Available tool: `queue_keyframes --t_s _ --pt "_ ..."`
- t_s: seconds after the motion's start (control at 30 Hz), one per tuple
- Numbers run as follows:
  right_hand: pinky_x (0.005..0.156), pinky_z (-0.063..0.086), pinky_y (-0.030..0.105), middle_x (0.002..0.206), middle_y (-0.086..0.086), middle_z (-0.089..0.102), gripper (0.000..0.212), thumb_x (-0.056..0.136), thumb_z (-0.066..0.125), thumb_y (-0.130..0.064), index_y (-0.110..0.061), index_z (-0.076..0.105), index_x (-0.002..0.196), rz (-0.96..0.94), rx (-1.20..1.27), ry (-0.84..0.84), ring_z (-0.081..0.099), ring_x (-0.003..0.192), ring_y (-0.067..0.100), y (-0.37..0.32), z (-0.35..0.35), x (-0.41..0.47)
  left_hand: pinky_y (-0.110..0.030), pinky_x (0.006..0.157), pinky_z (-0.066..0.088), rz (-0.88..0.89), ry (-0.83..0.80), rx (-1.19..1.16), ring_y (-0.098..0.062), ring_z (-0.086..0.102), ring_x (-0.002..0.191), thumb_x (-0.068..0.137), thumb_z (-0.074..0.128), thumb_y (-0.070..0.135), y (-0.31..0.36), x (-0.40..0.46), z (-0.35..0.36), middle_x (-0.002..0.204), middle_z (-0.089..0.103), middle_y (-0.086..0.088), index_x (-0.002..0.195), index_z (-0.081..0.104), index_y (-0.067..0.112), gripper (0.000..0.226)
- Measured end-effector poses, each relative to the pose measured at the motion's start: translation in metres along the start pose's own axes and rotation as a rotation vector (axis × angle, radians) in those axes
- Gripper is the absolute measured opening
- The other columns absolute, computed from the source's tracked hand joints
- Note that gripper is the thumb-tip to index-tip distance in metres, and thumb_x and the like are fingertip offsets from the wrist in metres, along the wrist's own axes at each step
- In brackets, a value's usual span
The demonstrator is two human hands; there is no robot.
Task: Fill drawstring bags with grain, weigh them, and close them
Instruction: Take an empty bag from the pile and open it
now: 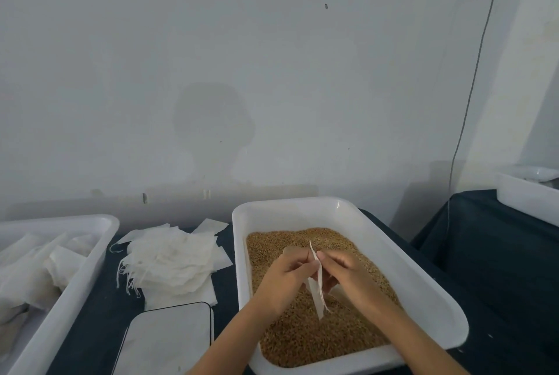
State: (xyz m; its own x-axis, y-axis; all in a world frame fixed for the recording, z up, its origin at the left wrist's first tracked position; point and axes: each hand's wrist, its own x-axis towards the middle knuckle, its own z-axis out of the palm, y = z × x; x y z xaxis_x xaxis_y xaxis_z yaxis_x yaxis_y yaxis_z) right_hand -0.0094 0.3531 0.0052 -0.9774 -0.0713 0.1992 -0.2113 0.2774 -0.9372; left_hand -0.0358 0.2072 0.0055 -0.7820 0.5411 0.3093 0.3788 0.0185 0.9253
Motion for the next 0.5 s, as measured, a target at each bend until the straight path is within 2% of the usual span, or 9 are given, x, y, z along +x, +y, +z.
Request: queue_keyframes --t_s 0.13,0.27,0.4,0.47,0.5 --pt "0.056 0.050 0.024 0.063 0.003 0.063 0.042 0.092 0.043 -0.036 -0.005 0.065 0.075 -0.003 0.036 -0.011 0.058 0.057 0.015 -0.0019 0.0004 -0.0015 -0.026 0.068 0.036 0.002 0.008 0.032 -0.009 0.047 0.065 0.089 0.050 0.020 -0.0031 0.0010 -0.0026 0.068 0.052 0.004 0.063 0.054 0.012 0.028" --pt "0.058 0.049 0.023 0.064 0.007 0.061 0.048 0.089 0.041 -0.044 -0.007 0.064 0.069 -0.005 0.061 -0.043 0.058 0.058 0.016 -0.0024 -0.0002 -0.0026 -0.031 0.076 0.035 0.025 -0.009 0.054 -0.015 0.046 0.072 0.093 0.049 0.005 -0.0034 0.0026 -0.0064 0.069 0.051 0.002 0.060 0.052 0.019 0.036" --pt "0.057 0.048 0.020 0.059 0.002 0.060 0.045 0.088 0.042 -0.044 -0.016 0.064 0.061 -0.006 0.054 -0.072 0.056 0.054 0.011 -0.0034 0.0002 -0.0036 -0.038 0.080 0.040 0.014 -0.038 0.065 -0.019 0.048 0.077 0.094 0.048 0.003 -0.0013 0.0013 -0.0062 0.074 0.051 -0.010 0.065 0.054 0.007 0.030" --pt "0.056 0.048 0.020 0.060 0.002 0.062 0.041 0.090 0.045 -0.038 -0.013 0.065 0.066 0.008 0.033 -0.072 0.057 0.055 0.011 -0.0038 0.0001 -0.0041 -0.046 0.083 0.042 0.006 -0.047 0.060 -0.022 0.050 0.077 0.095 0.048 0.005 -0.0011 0.0001 -0.0061 0.077 0.052 -0.018 0.071 0.057 -0.001 0.027" --pt "0.057 0.049 0.020 0.062 0.001 0.063 0.037 0.093 0.047 -0.033 -0.012 0.066 0.069 0.017 0.006 -0.062 0.058 0.057 0.011 -0.0035 -0.0002 -0.0041 -0.047 0.083 0.042 0.011 -0.033 0.069 -0.023 0.051 0.075 0.094 0.048 0.006 -0.0009 -0.0005 -0.0054 0.076 0.053 -0.017 0.071 0.058 0.000 0.026"
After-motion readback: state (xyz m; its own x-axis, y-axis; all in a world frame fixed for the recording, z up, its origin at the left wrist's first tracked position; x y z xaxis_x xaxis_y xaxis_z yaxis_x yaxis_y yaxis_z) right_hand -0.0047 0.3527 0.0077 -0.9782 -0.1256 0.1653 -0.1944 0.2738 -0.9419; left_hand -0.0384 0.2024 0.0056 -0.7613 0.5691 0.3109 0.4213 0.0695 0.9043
